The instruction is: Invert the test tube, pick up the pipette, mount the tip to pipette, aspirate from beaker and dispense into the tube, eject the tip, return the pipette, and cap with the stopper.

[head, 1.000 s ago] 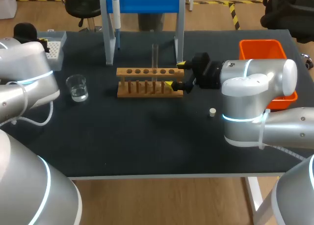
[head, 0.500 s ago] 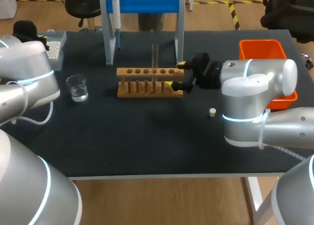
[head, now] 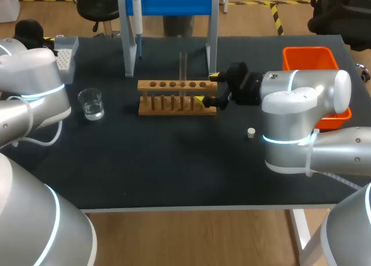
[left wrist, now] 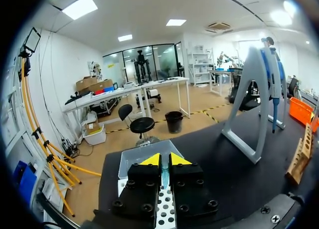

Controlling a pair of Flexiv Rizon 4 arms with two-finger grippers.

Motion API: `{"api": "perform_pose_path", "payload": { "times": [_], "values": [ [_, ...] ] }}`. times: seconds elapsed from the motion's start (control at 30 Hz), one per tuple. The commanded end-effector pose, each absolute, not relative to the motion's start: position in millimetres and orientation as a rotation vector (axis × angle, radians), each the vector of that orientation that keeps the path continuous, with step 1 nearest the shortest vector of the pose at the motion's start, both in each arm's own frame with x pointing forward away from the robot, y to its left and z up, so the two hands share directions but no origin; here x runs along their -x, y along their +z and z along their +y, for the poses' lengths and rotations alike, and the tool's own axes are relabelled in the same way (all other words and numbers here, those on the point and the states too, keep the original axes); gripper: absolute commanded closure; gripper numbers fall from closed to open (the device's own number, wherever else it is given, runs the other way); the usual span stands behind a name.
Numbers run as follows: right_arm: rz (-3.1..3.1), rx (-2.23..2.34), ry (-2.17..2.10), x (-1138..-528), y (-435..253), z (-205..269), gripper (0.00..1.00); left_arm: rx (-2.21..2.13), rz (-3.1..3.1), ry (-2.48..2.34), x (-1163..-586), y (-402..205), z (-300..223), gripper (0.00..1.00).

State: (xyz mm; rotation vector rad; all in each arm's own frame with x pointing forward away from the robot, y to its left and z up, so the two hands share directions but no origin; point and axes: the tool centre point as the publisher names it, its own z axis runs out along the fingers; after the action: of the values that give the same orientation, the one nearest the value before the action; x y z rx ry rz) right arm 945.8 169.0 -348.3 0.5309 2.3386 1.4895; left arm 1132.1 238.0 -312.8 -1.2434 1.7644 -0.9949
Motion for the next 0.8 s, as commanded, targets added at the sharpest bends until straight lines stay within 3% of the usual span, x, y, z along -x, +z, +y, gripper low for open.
{"api": "perform_pose_path", "payload": {
  "times": [0.03,0.8],
  "values": [
    [2.334,-0.531,1.491,-945.7,-349.4,169.3,0.00,1.231,1.766,-0.997,-1126.4,-306.6,235.8,1.00],
    [2.334,-0.531,1.491,-945.7,-349.4,169.3,0.00,1.042,1.904,-1.070,-1099.4,-272.7,207.0,1.00]
  ]
}}
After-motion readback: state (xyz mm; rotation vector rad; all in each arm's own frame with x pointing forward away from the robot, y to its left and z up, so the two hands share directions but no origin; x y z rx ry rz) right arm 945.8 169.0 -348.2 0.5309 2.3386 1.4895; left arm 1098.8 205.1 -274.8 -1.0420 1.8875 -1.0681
